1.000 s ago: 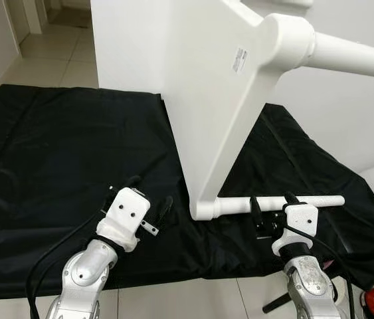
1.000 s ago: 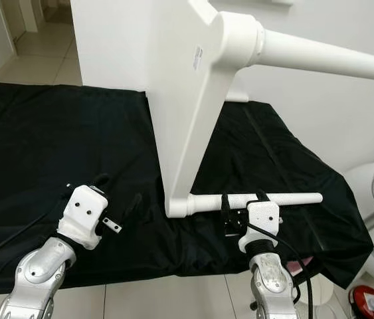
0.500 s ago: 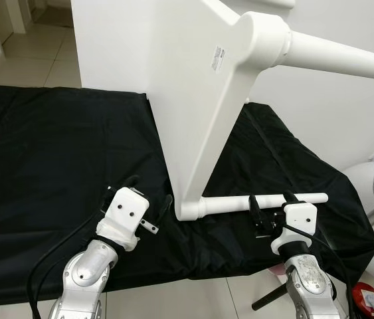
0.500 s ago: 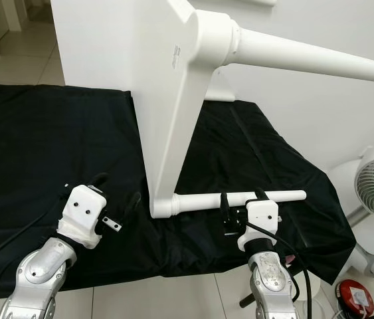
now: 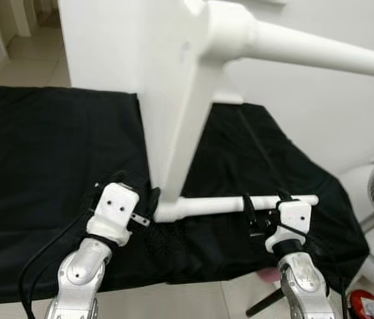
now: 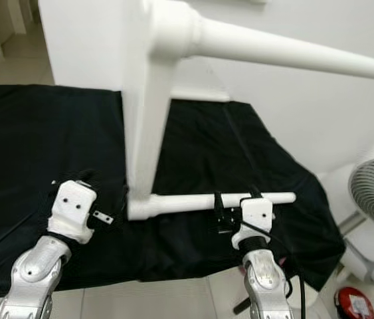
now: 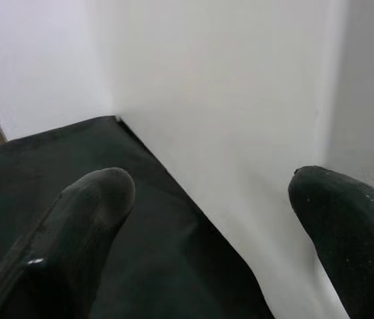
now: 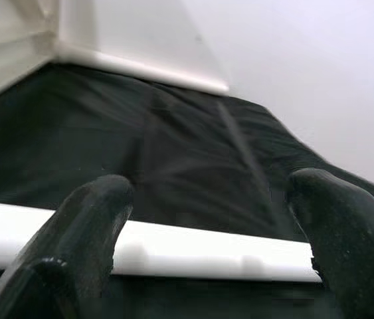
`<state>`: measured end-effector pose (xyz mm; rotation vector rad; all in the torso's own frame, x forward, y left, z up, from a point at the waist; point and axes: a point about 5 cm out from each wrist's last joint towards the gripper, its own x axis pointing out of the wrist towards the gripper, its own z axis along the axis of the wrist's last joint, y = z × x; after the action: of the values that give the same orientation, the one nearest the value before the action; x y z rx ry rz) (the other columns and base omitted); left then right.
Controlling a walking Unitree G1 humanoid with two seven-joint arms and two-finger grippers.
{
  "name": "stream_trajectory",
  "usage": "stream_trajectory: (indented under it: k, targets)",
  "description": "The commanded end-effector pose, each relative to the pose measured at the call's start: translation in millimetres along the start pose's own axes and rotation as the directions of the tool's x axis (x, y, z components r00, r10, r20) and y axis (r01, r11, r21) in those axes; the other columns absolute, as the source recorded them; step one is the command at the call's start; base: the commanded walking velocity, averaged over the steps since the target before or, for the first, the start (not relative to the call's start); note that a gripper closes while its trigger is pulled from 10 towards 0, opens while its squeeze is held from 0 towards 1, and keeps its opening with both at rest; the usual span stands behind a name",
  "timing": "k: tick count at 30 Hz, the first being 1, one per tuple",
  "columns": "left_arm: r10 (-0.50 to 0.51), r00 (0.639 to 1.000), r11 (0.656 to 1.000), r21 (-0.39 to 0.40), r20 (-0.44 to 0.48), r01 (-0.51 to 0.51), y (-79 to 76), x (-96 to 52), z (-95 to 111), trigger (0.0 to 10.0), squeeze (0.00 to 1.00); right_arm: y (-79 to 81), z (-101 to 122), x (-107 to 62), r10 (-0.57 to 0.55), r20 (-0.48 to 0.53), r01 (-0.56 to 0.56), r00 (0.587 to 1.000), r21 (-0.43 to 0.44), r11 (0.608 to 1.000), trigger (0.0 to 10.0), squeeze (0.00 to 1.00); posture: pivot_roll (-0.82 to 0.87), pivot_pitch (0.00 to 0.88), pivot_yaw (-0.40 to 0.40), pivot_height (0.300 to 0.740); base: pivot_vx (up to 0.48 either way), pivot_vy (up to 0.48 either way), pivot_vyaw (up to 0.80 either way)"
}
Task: Building children table
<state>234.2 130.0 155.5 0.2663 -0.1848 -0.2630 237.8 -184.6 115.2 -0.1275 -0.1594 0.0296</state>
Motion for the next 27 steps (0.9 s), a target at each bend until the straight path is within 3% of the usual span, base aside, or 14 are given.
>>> stream_trajectory:
  k: [1, 4, 10, 15, 27]
  targets:
    - [-0.024, 0.999, 1.000, 0.005, 0.022, 0.024, -5.5, 1.6, 6, 10.0, 0.00, 2.2, -1, 0.9, 0.007, -0.004, -0.007, 1.000, 0.004, 1.000, 10.0, 0.00, 0.05, 0.000, -0.135, 0.740, 0.000, 0.000, 0.00]
    - [-0.015, 1.000, 1.000, -0.026, 0.010, 0.015, -9.3, 2.0, 10, 10.0, 0.00, 1.7, -1, 1.0, 0.009, -0.004, -0.009, 1.000, 0.000, 1.000, 10.0, 0.00, 0.05, 0.000, -0.133, 0.740, 0.000, 0.000, 0.00]
    - [-0.036, 0.999, 0.999, -0.014, -0.014, 0.036, -15.1, 1.6, 12, 10.0, 0.00, 1.4, -1, 1.0, 0.015, -0.005, -0.015, 1.000, -0.004, 1.000, 10.0, 0.00, 0.05, 0.000, -0.132, 0.740, 0.000, 0.000, 0.00]
    - [-0.149, 0.987, 0.989, 0.004, -0.056, 0.150, -21.0, 0.0, 12, 10.0, 0.00, 1.4, 0, 2.7, 0.027, -0.004, -0.027, 1.000, -0.008, 1.000, 10.0, 0.00, 0.05, 0.000, -0.135, 0.740, 0.000, 0.000, 0.00]
    - [-0.029, 0.983, 0.998, -0.051, -0.180, 0.020, -17.9, 22.1, 14, 10.0, 0.00, 3.0, 5, 10.5, 0.022, 0.018, -0.022, 1.000, -0.009, 1.000, 10.0, 0.00, 0.04, 0.000, -0.135, 0.740, 0.000, 0.000, 0.00]
